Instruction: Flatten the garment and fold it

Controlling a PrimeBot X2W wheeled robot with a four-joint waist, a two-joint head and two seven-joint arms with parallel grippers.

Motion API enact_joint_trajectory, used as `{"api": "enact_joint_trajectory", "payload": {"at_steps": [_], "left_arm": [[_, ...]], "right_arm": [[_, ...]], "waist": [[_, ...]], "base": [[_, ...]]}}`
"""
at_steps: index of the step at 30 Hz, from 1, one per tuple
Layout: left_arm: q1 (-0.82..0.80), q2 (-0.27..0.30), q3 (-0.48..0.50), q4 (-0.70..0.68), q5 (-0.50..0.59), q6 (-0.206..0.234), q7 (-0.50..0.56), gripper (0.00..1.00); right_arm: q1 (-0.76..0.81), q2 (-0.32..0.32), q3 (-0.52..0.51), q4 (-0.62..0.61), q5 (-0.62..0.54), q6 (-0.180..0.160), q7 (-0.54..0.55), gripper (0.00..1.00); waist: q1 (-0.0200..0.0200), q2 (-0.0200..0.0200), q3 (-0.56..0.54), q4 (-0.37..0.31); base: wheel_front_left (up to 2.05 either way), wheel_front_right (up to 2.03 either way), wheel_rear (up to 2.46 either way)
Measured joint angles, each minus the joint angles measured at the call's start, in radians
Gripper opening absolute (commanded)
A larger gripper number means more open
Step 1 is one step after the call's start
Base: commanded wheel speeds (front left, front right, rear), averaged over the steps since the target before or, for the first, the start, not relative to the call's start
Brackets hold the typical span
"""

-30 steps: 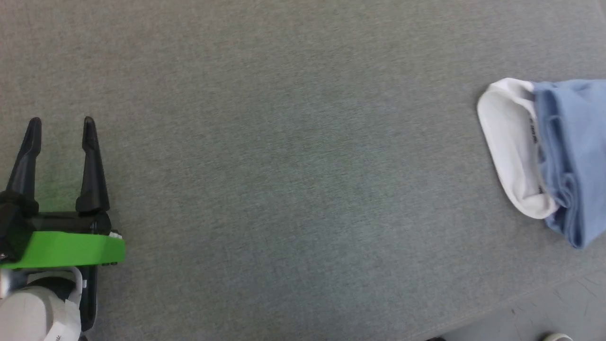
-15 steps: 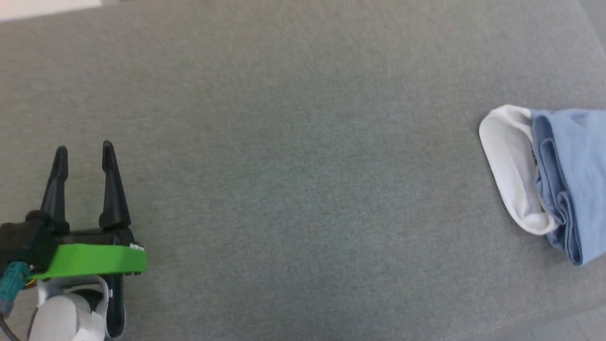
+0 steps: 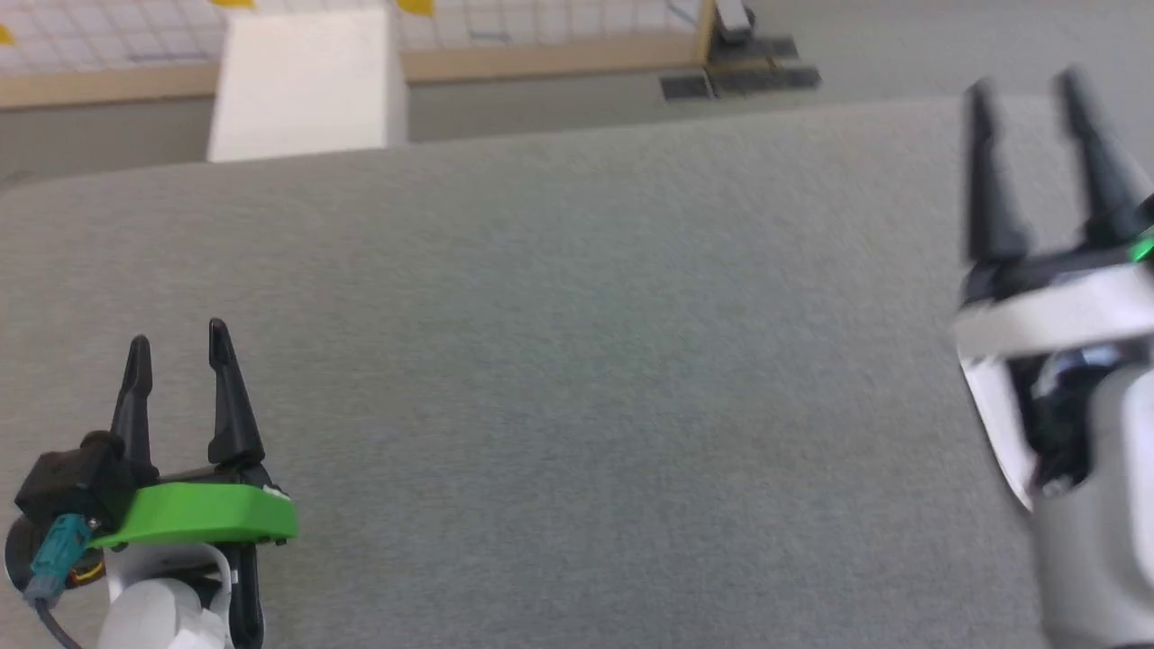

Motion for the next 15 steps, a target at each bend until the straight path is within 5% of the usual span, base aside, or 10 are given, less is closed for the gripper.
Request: {"api": "enact_joint_trajectory", "payload": {"at_steps": [6, 15], "left_arm": [[0.003, -0.012, -0.007, 0.052, 0.001, 0.018, 0.007, 1.0], [0.018, -0.045, -0.068, 0.142, 0.002, 0.025, 0.009, 1.0]], "right_arm": [[0.138, 0.086, 0.006, 0.043, -0.021, 0.0, -0.078, 1.0], [0.298, 0.103, 0.02, 0.12, 0.005, 0.0, -0.127, 1.0]], "waist": [[0.0, 0.0, -0.08, 0.063], [0.0, 0.0, -0.164, 0.118]], "base": [[0.0, 0.0, 0.0], [0.0, 0.0, 0.0]]}}
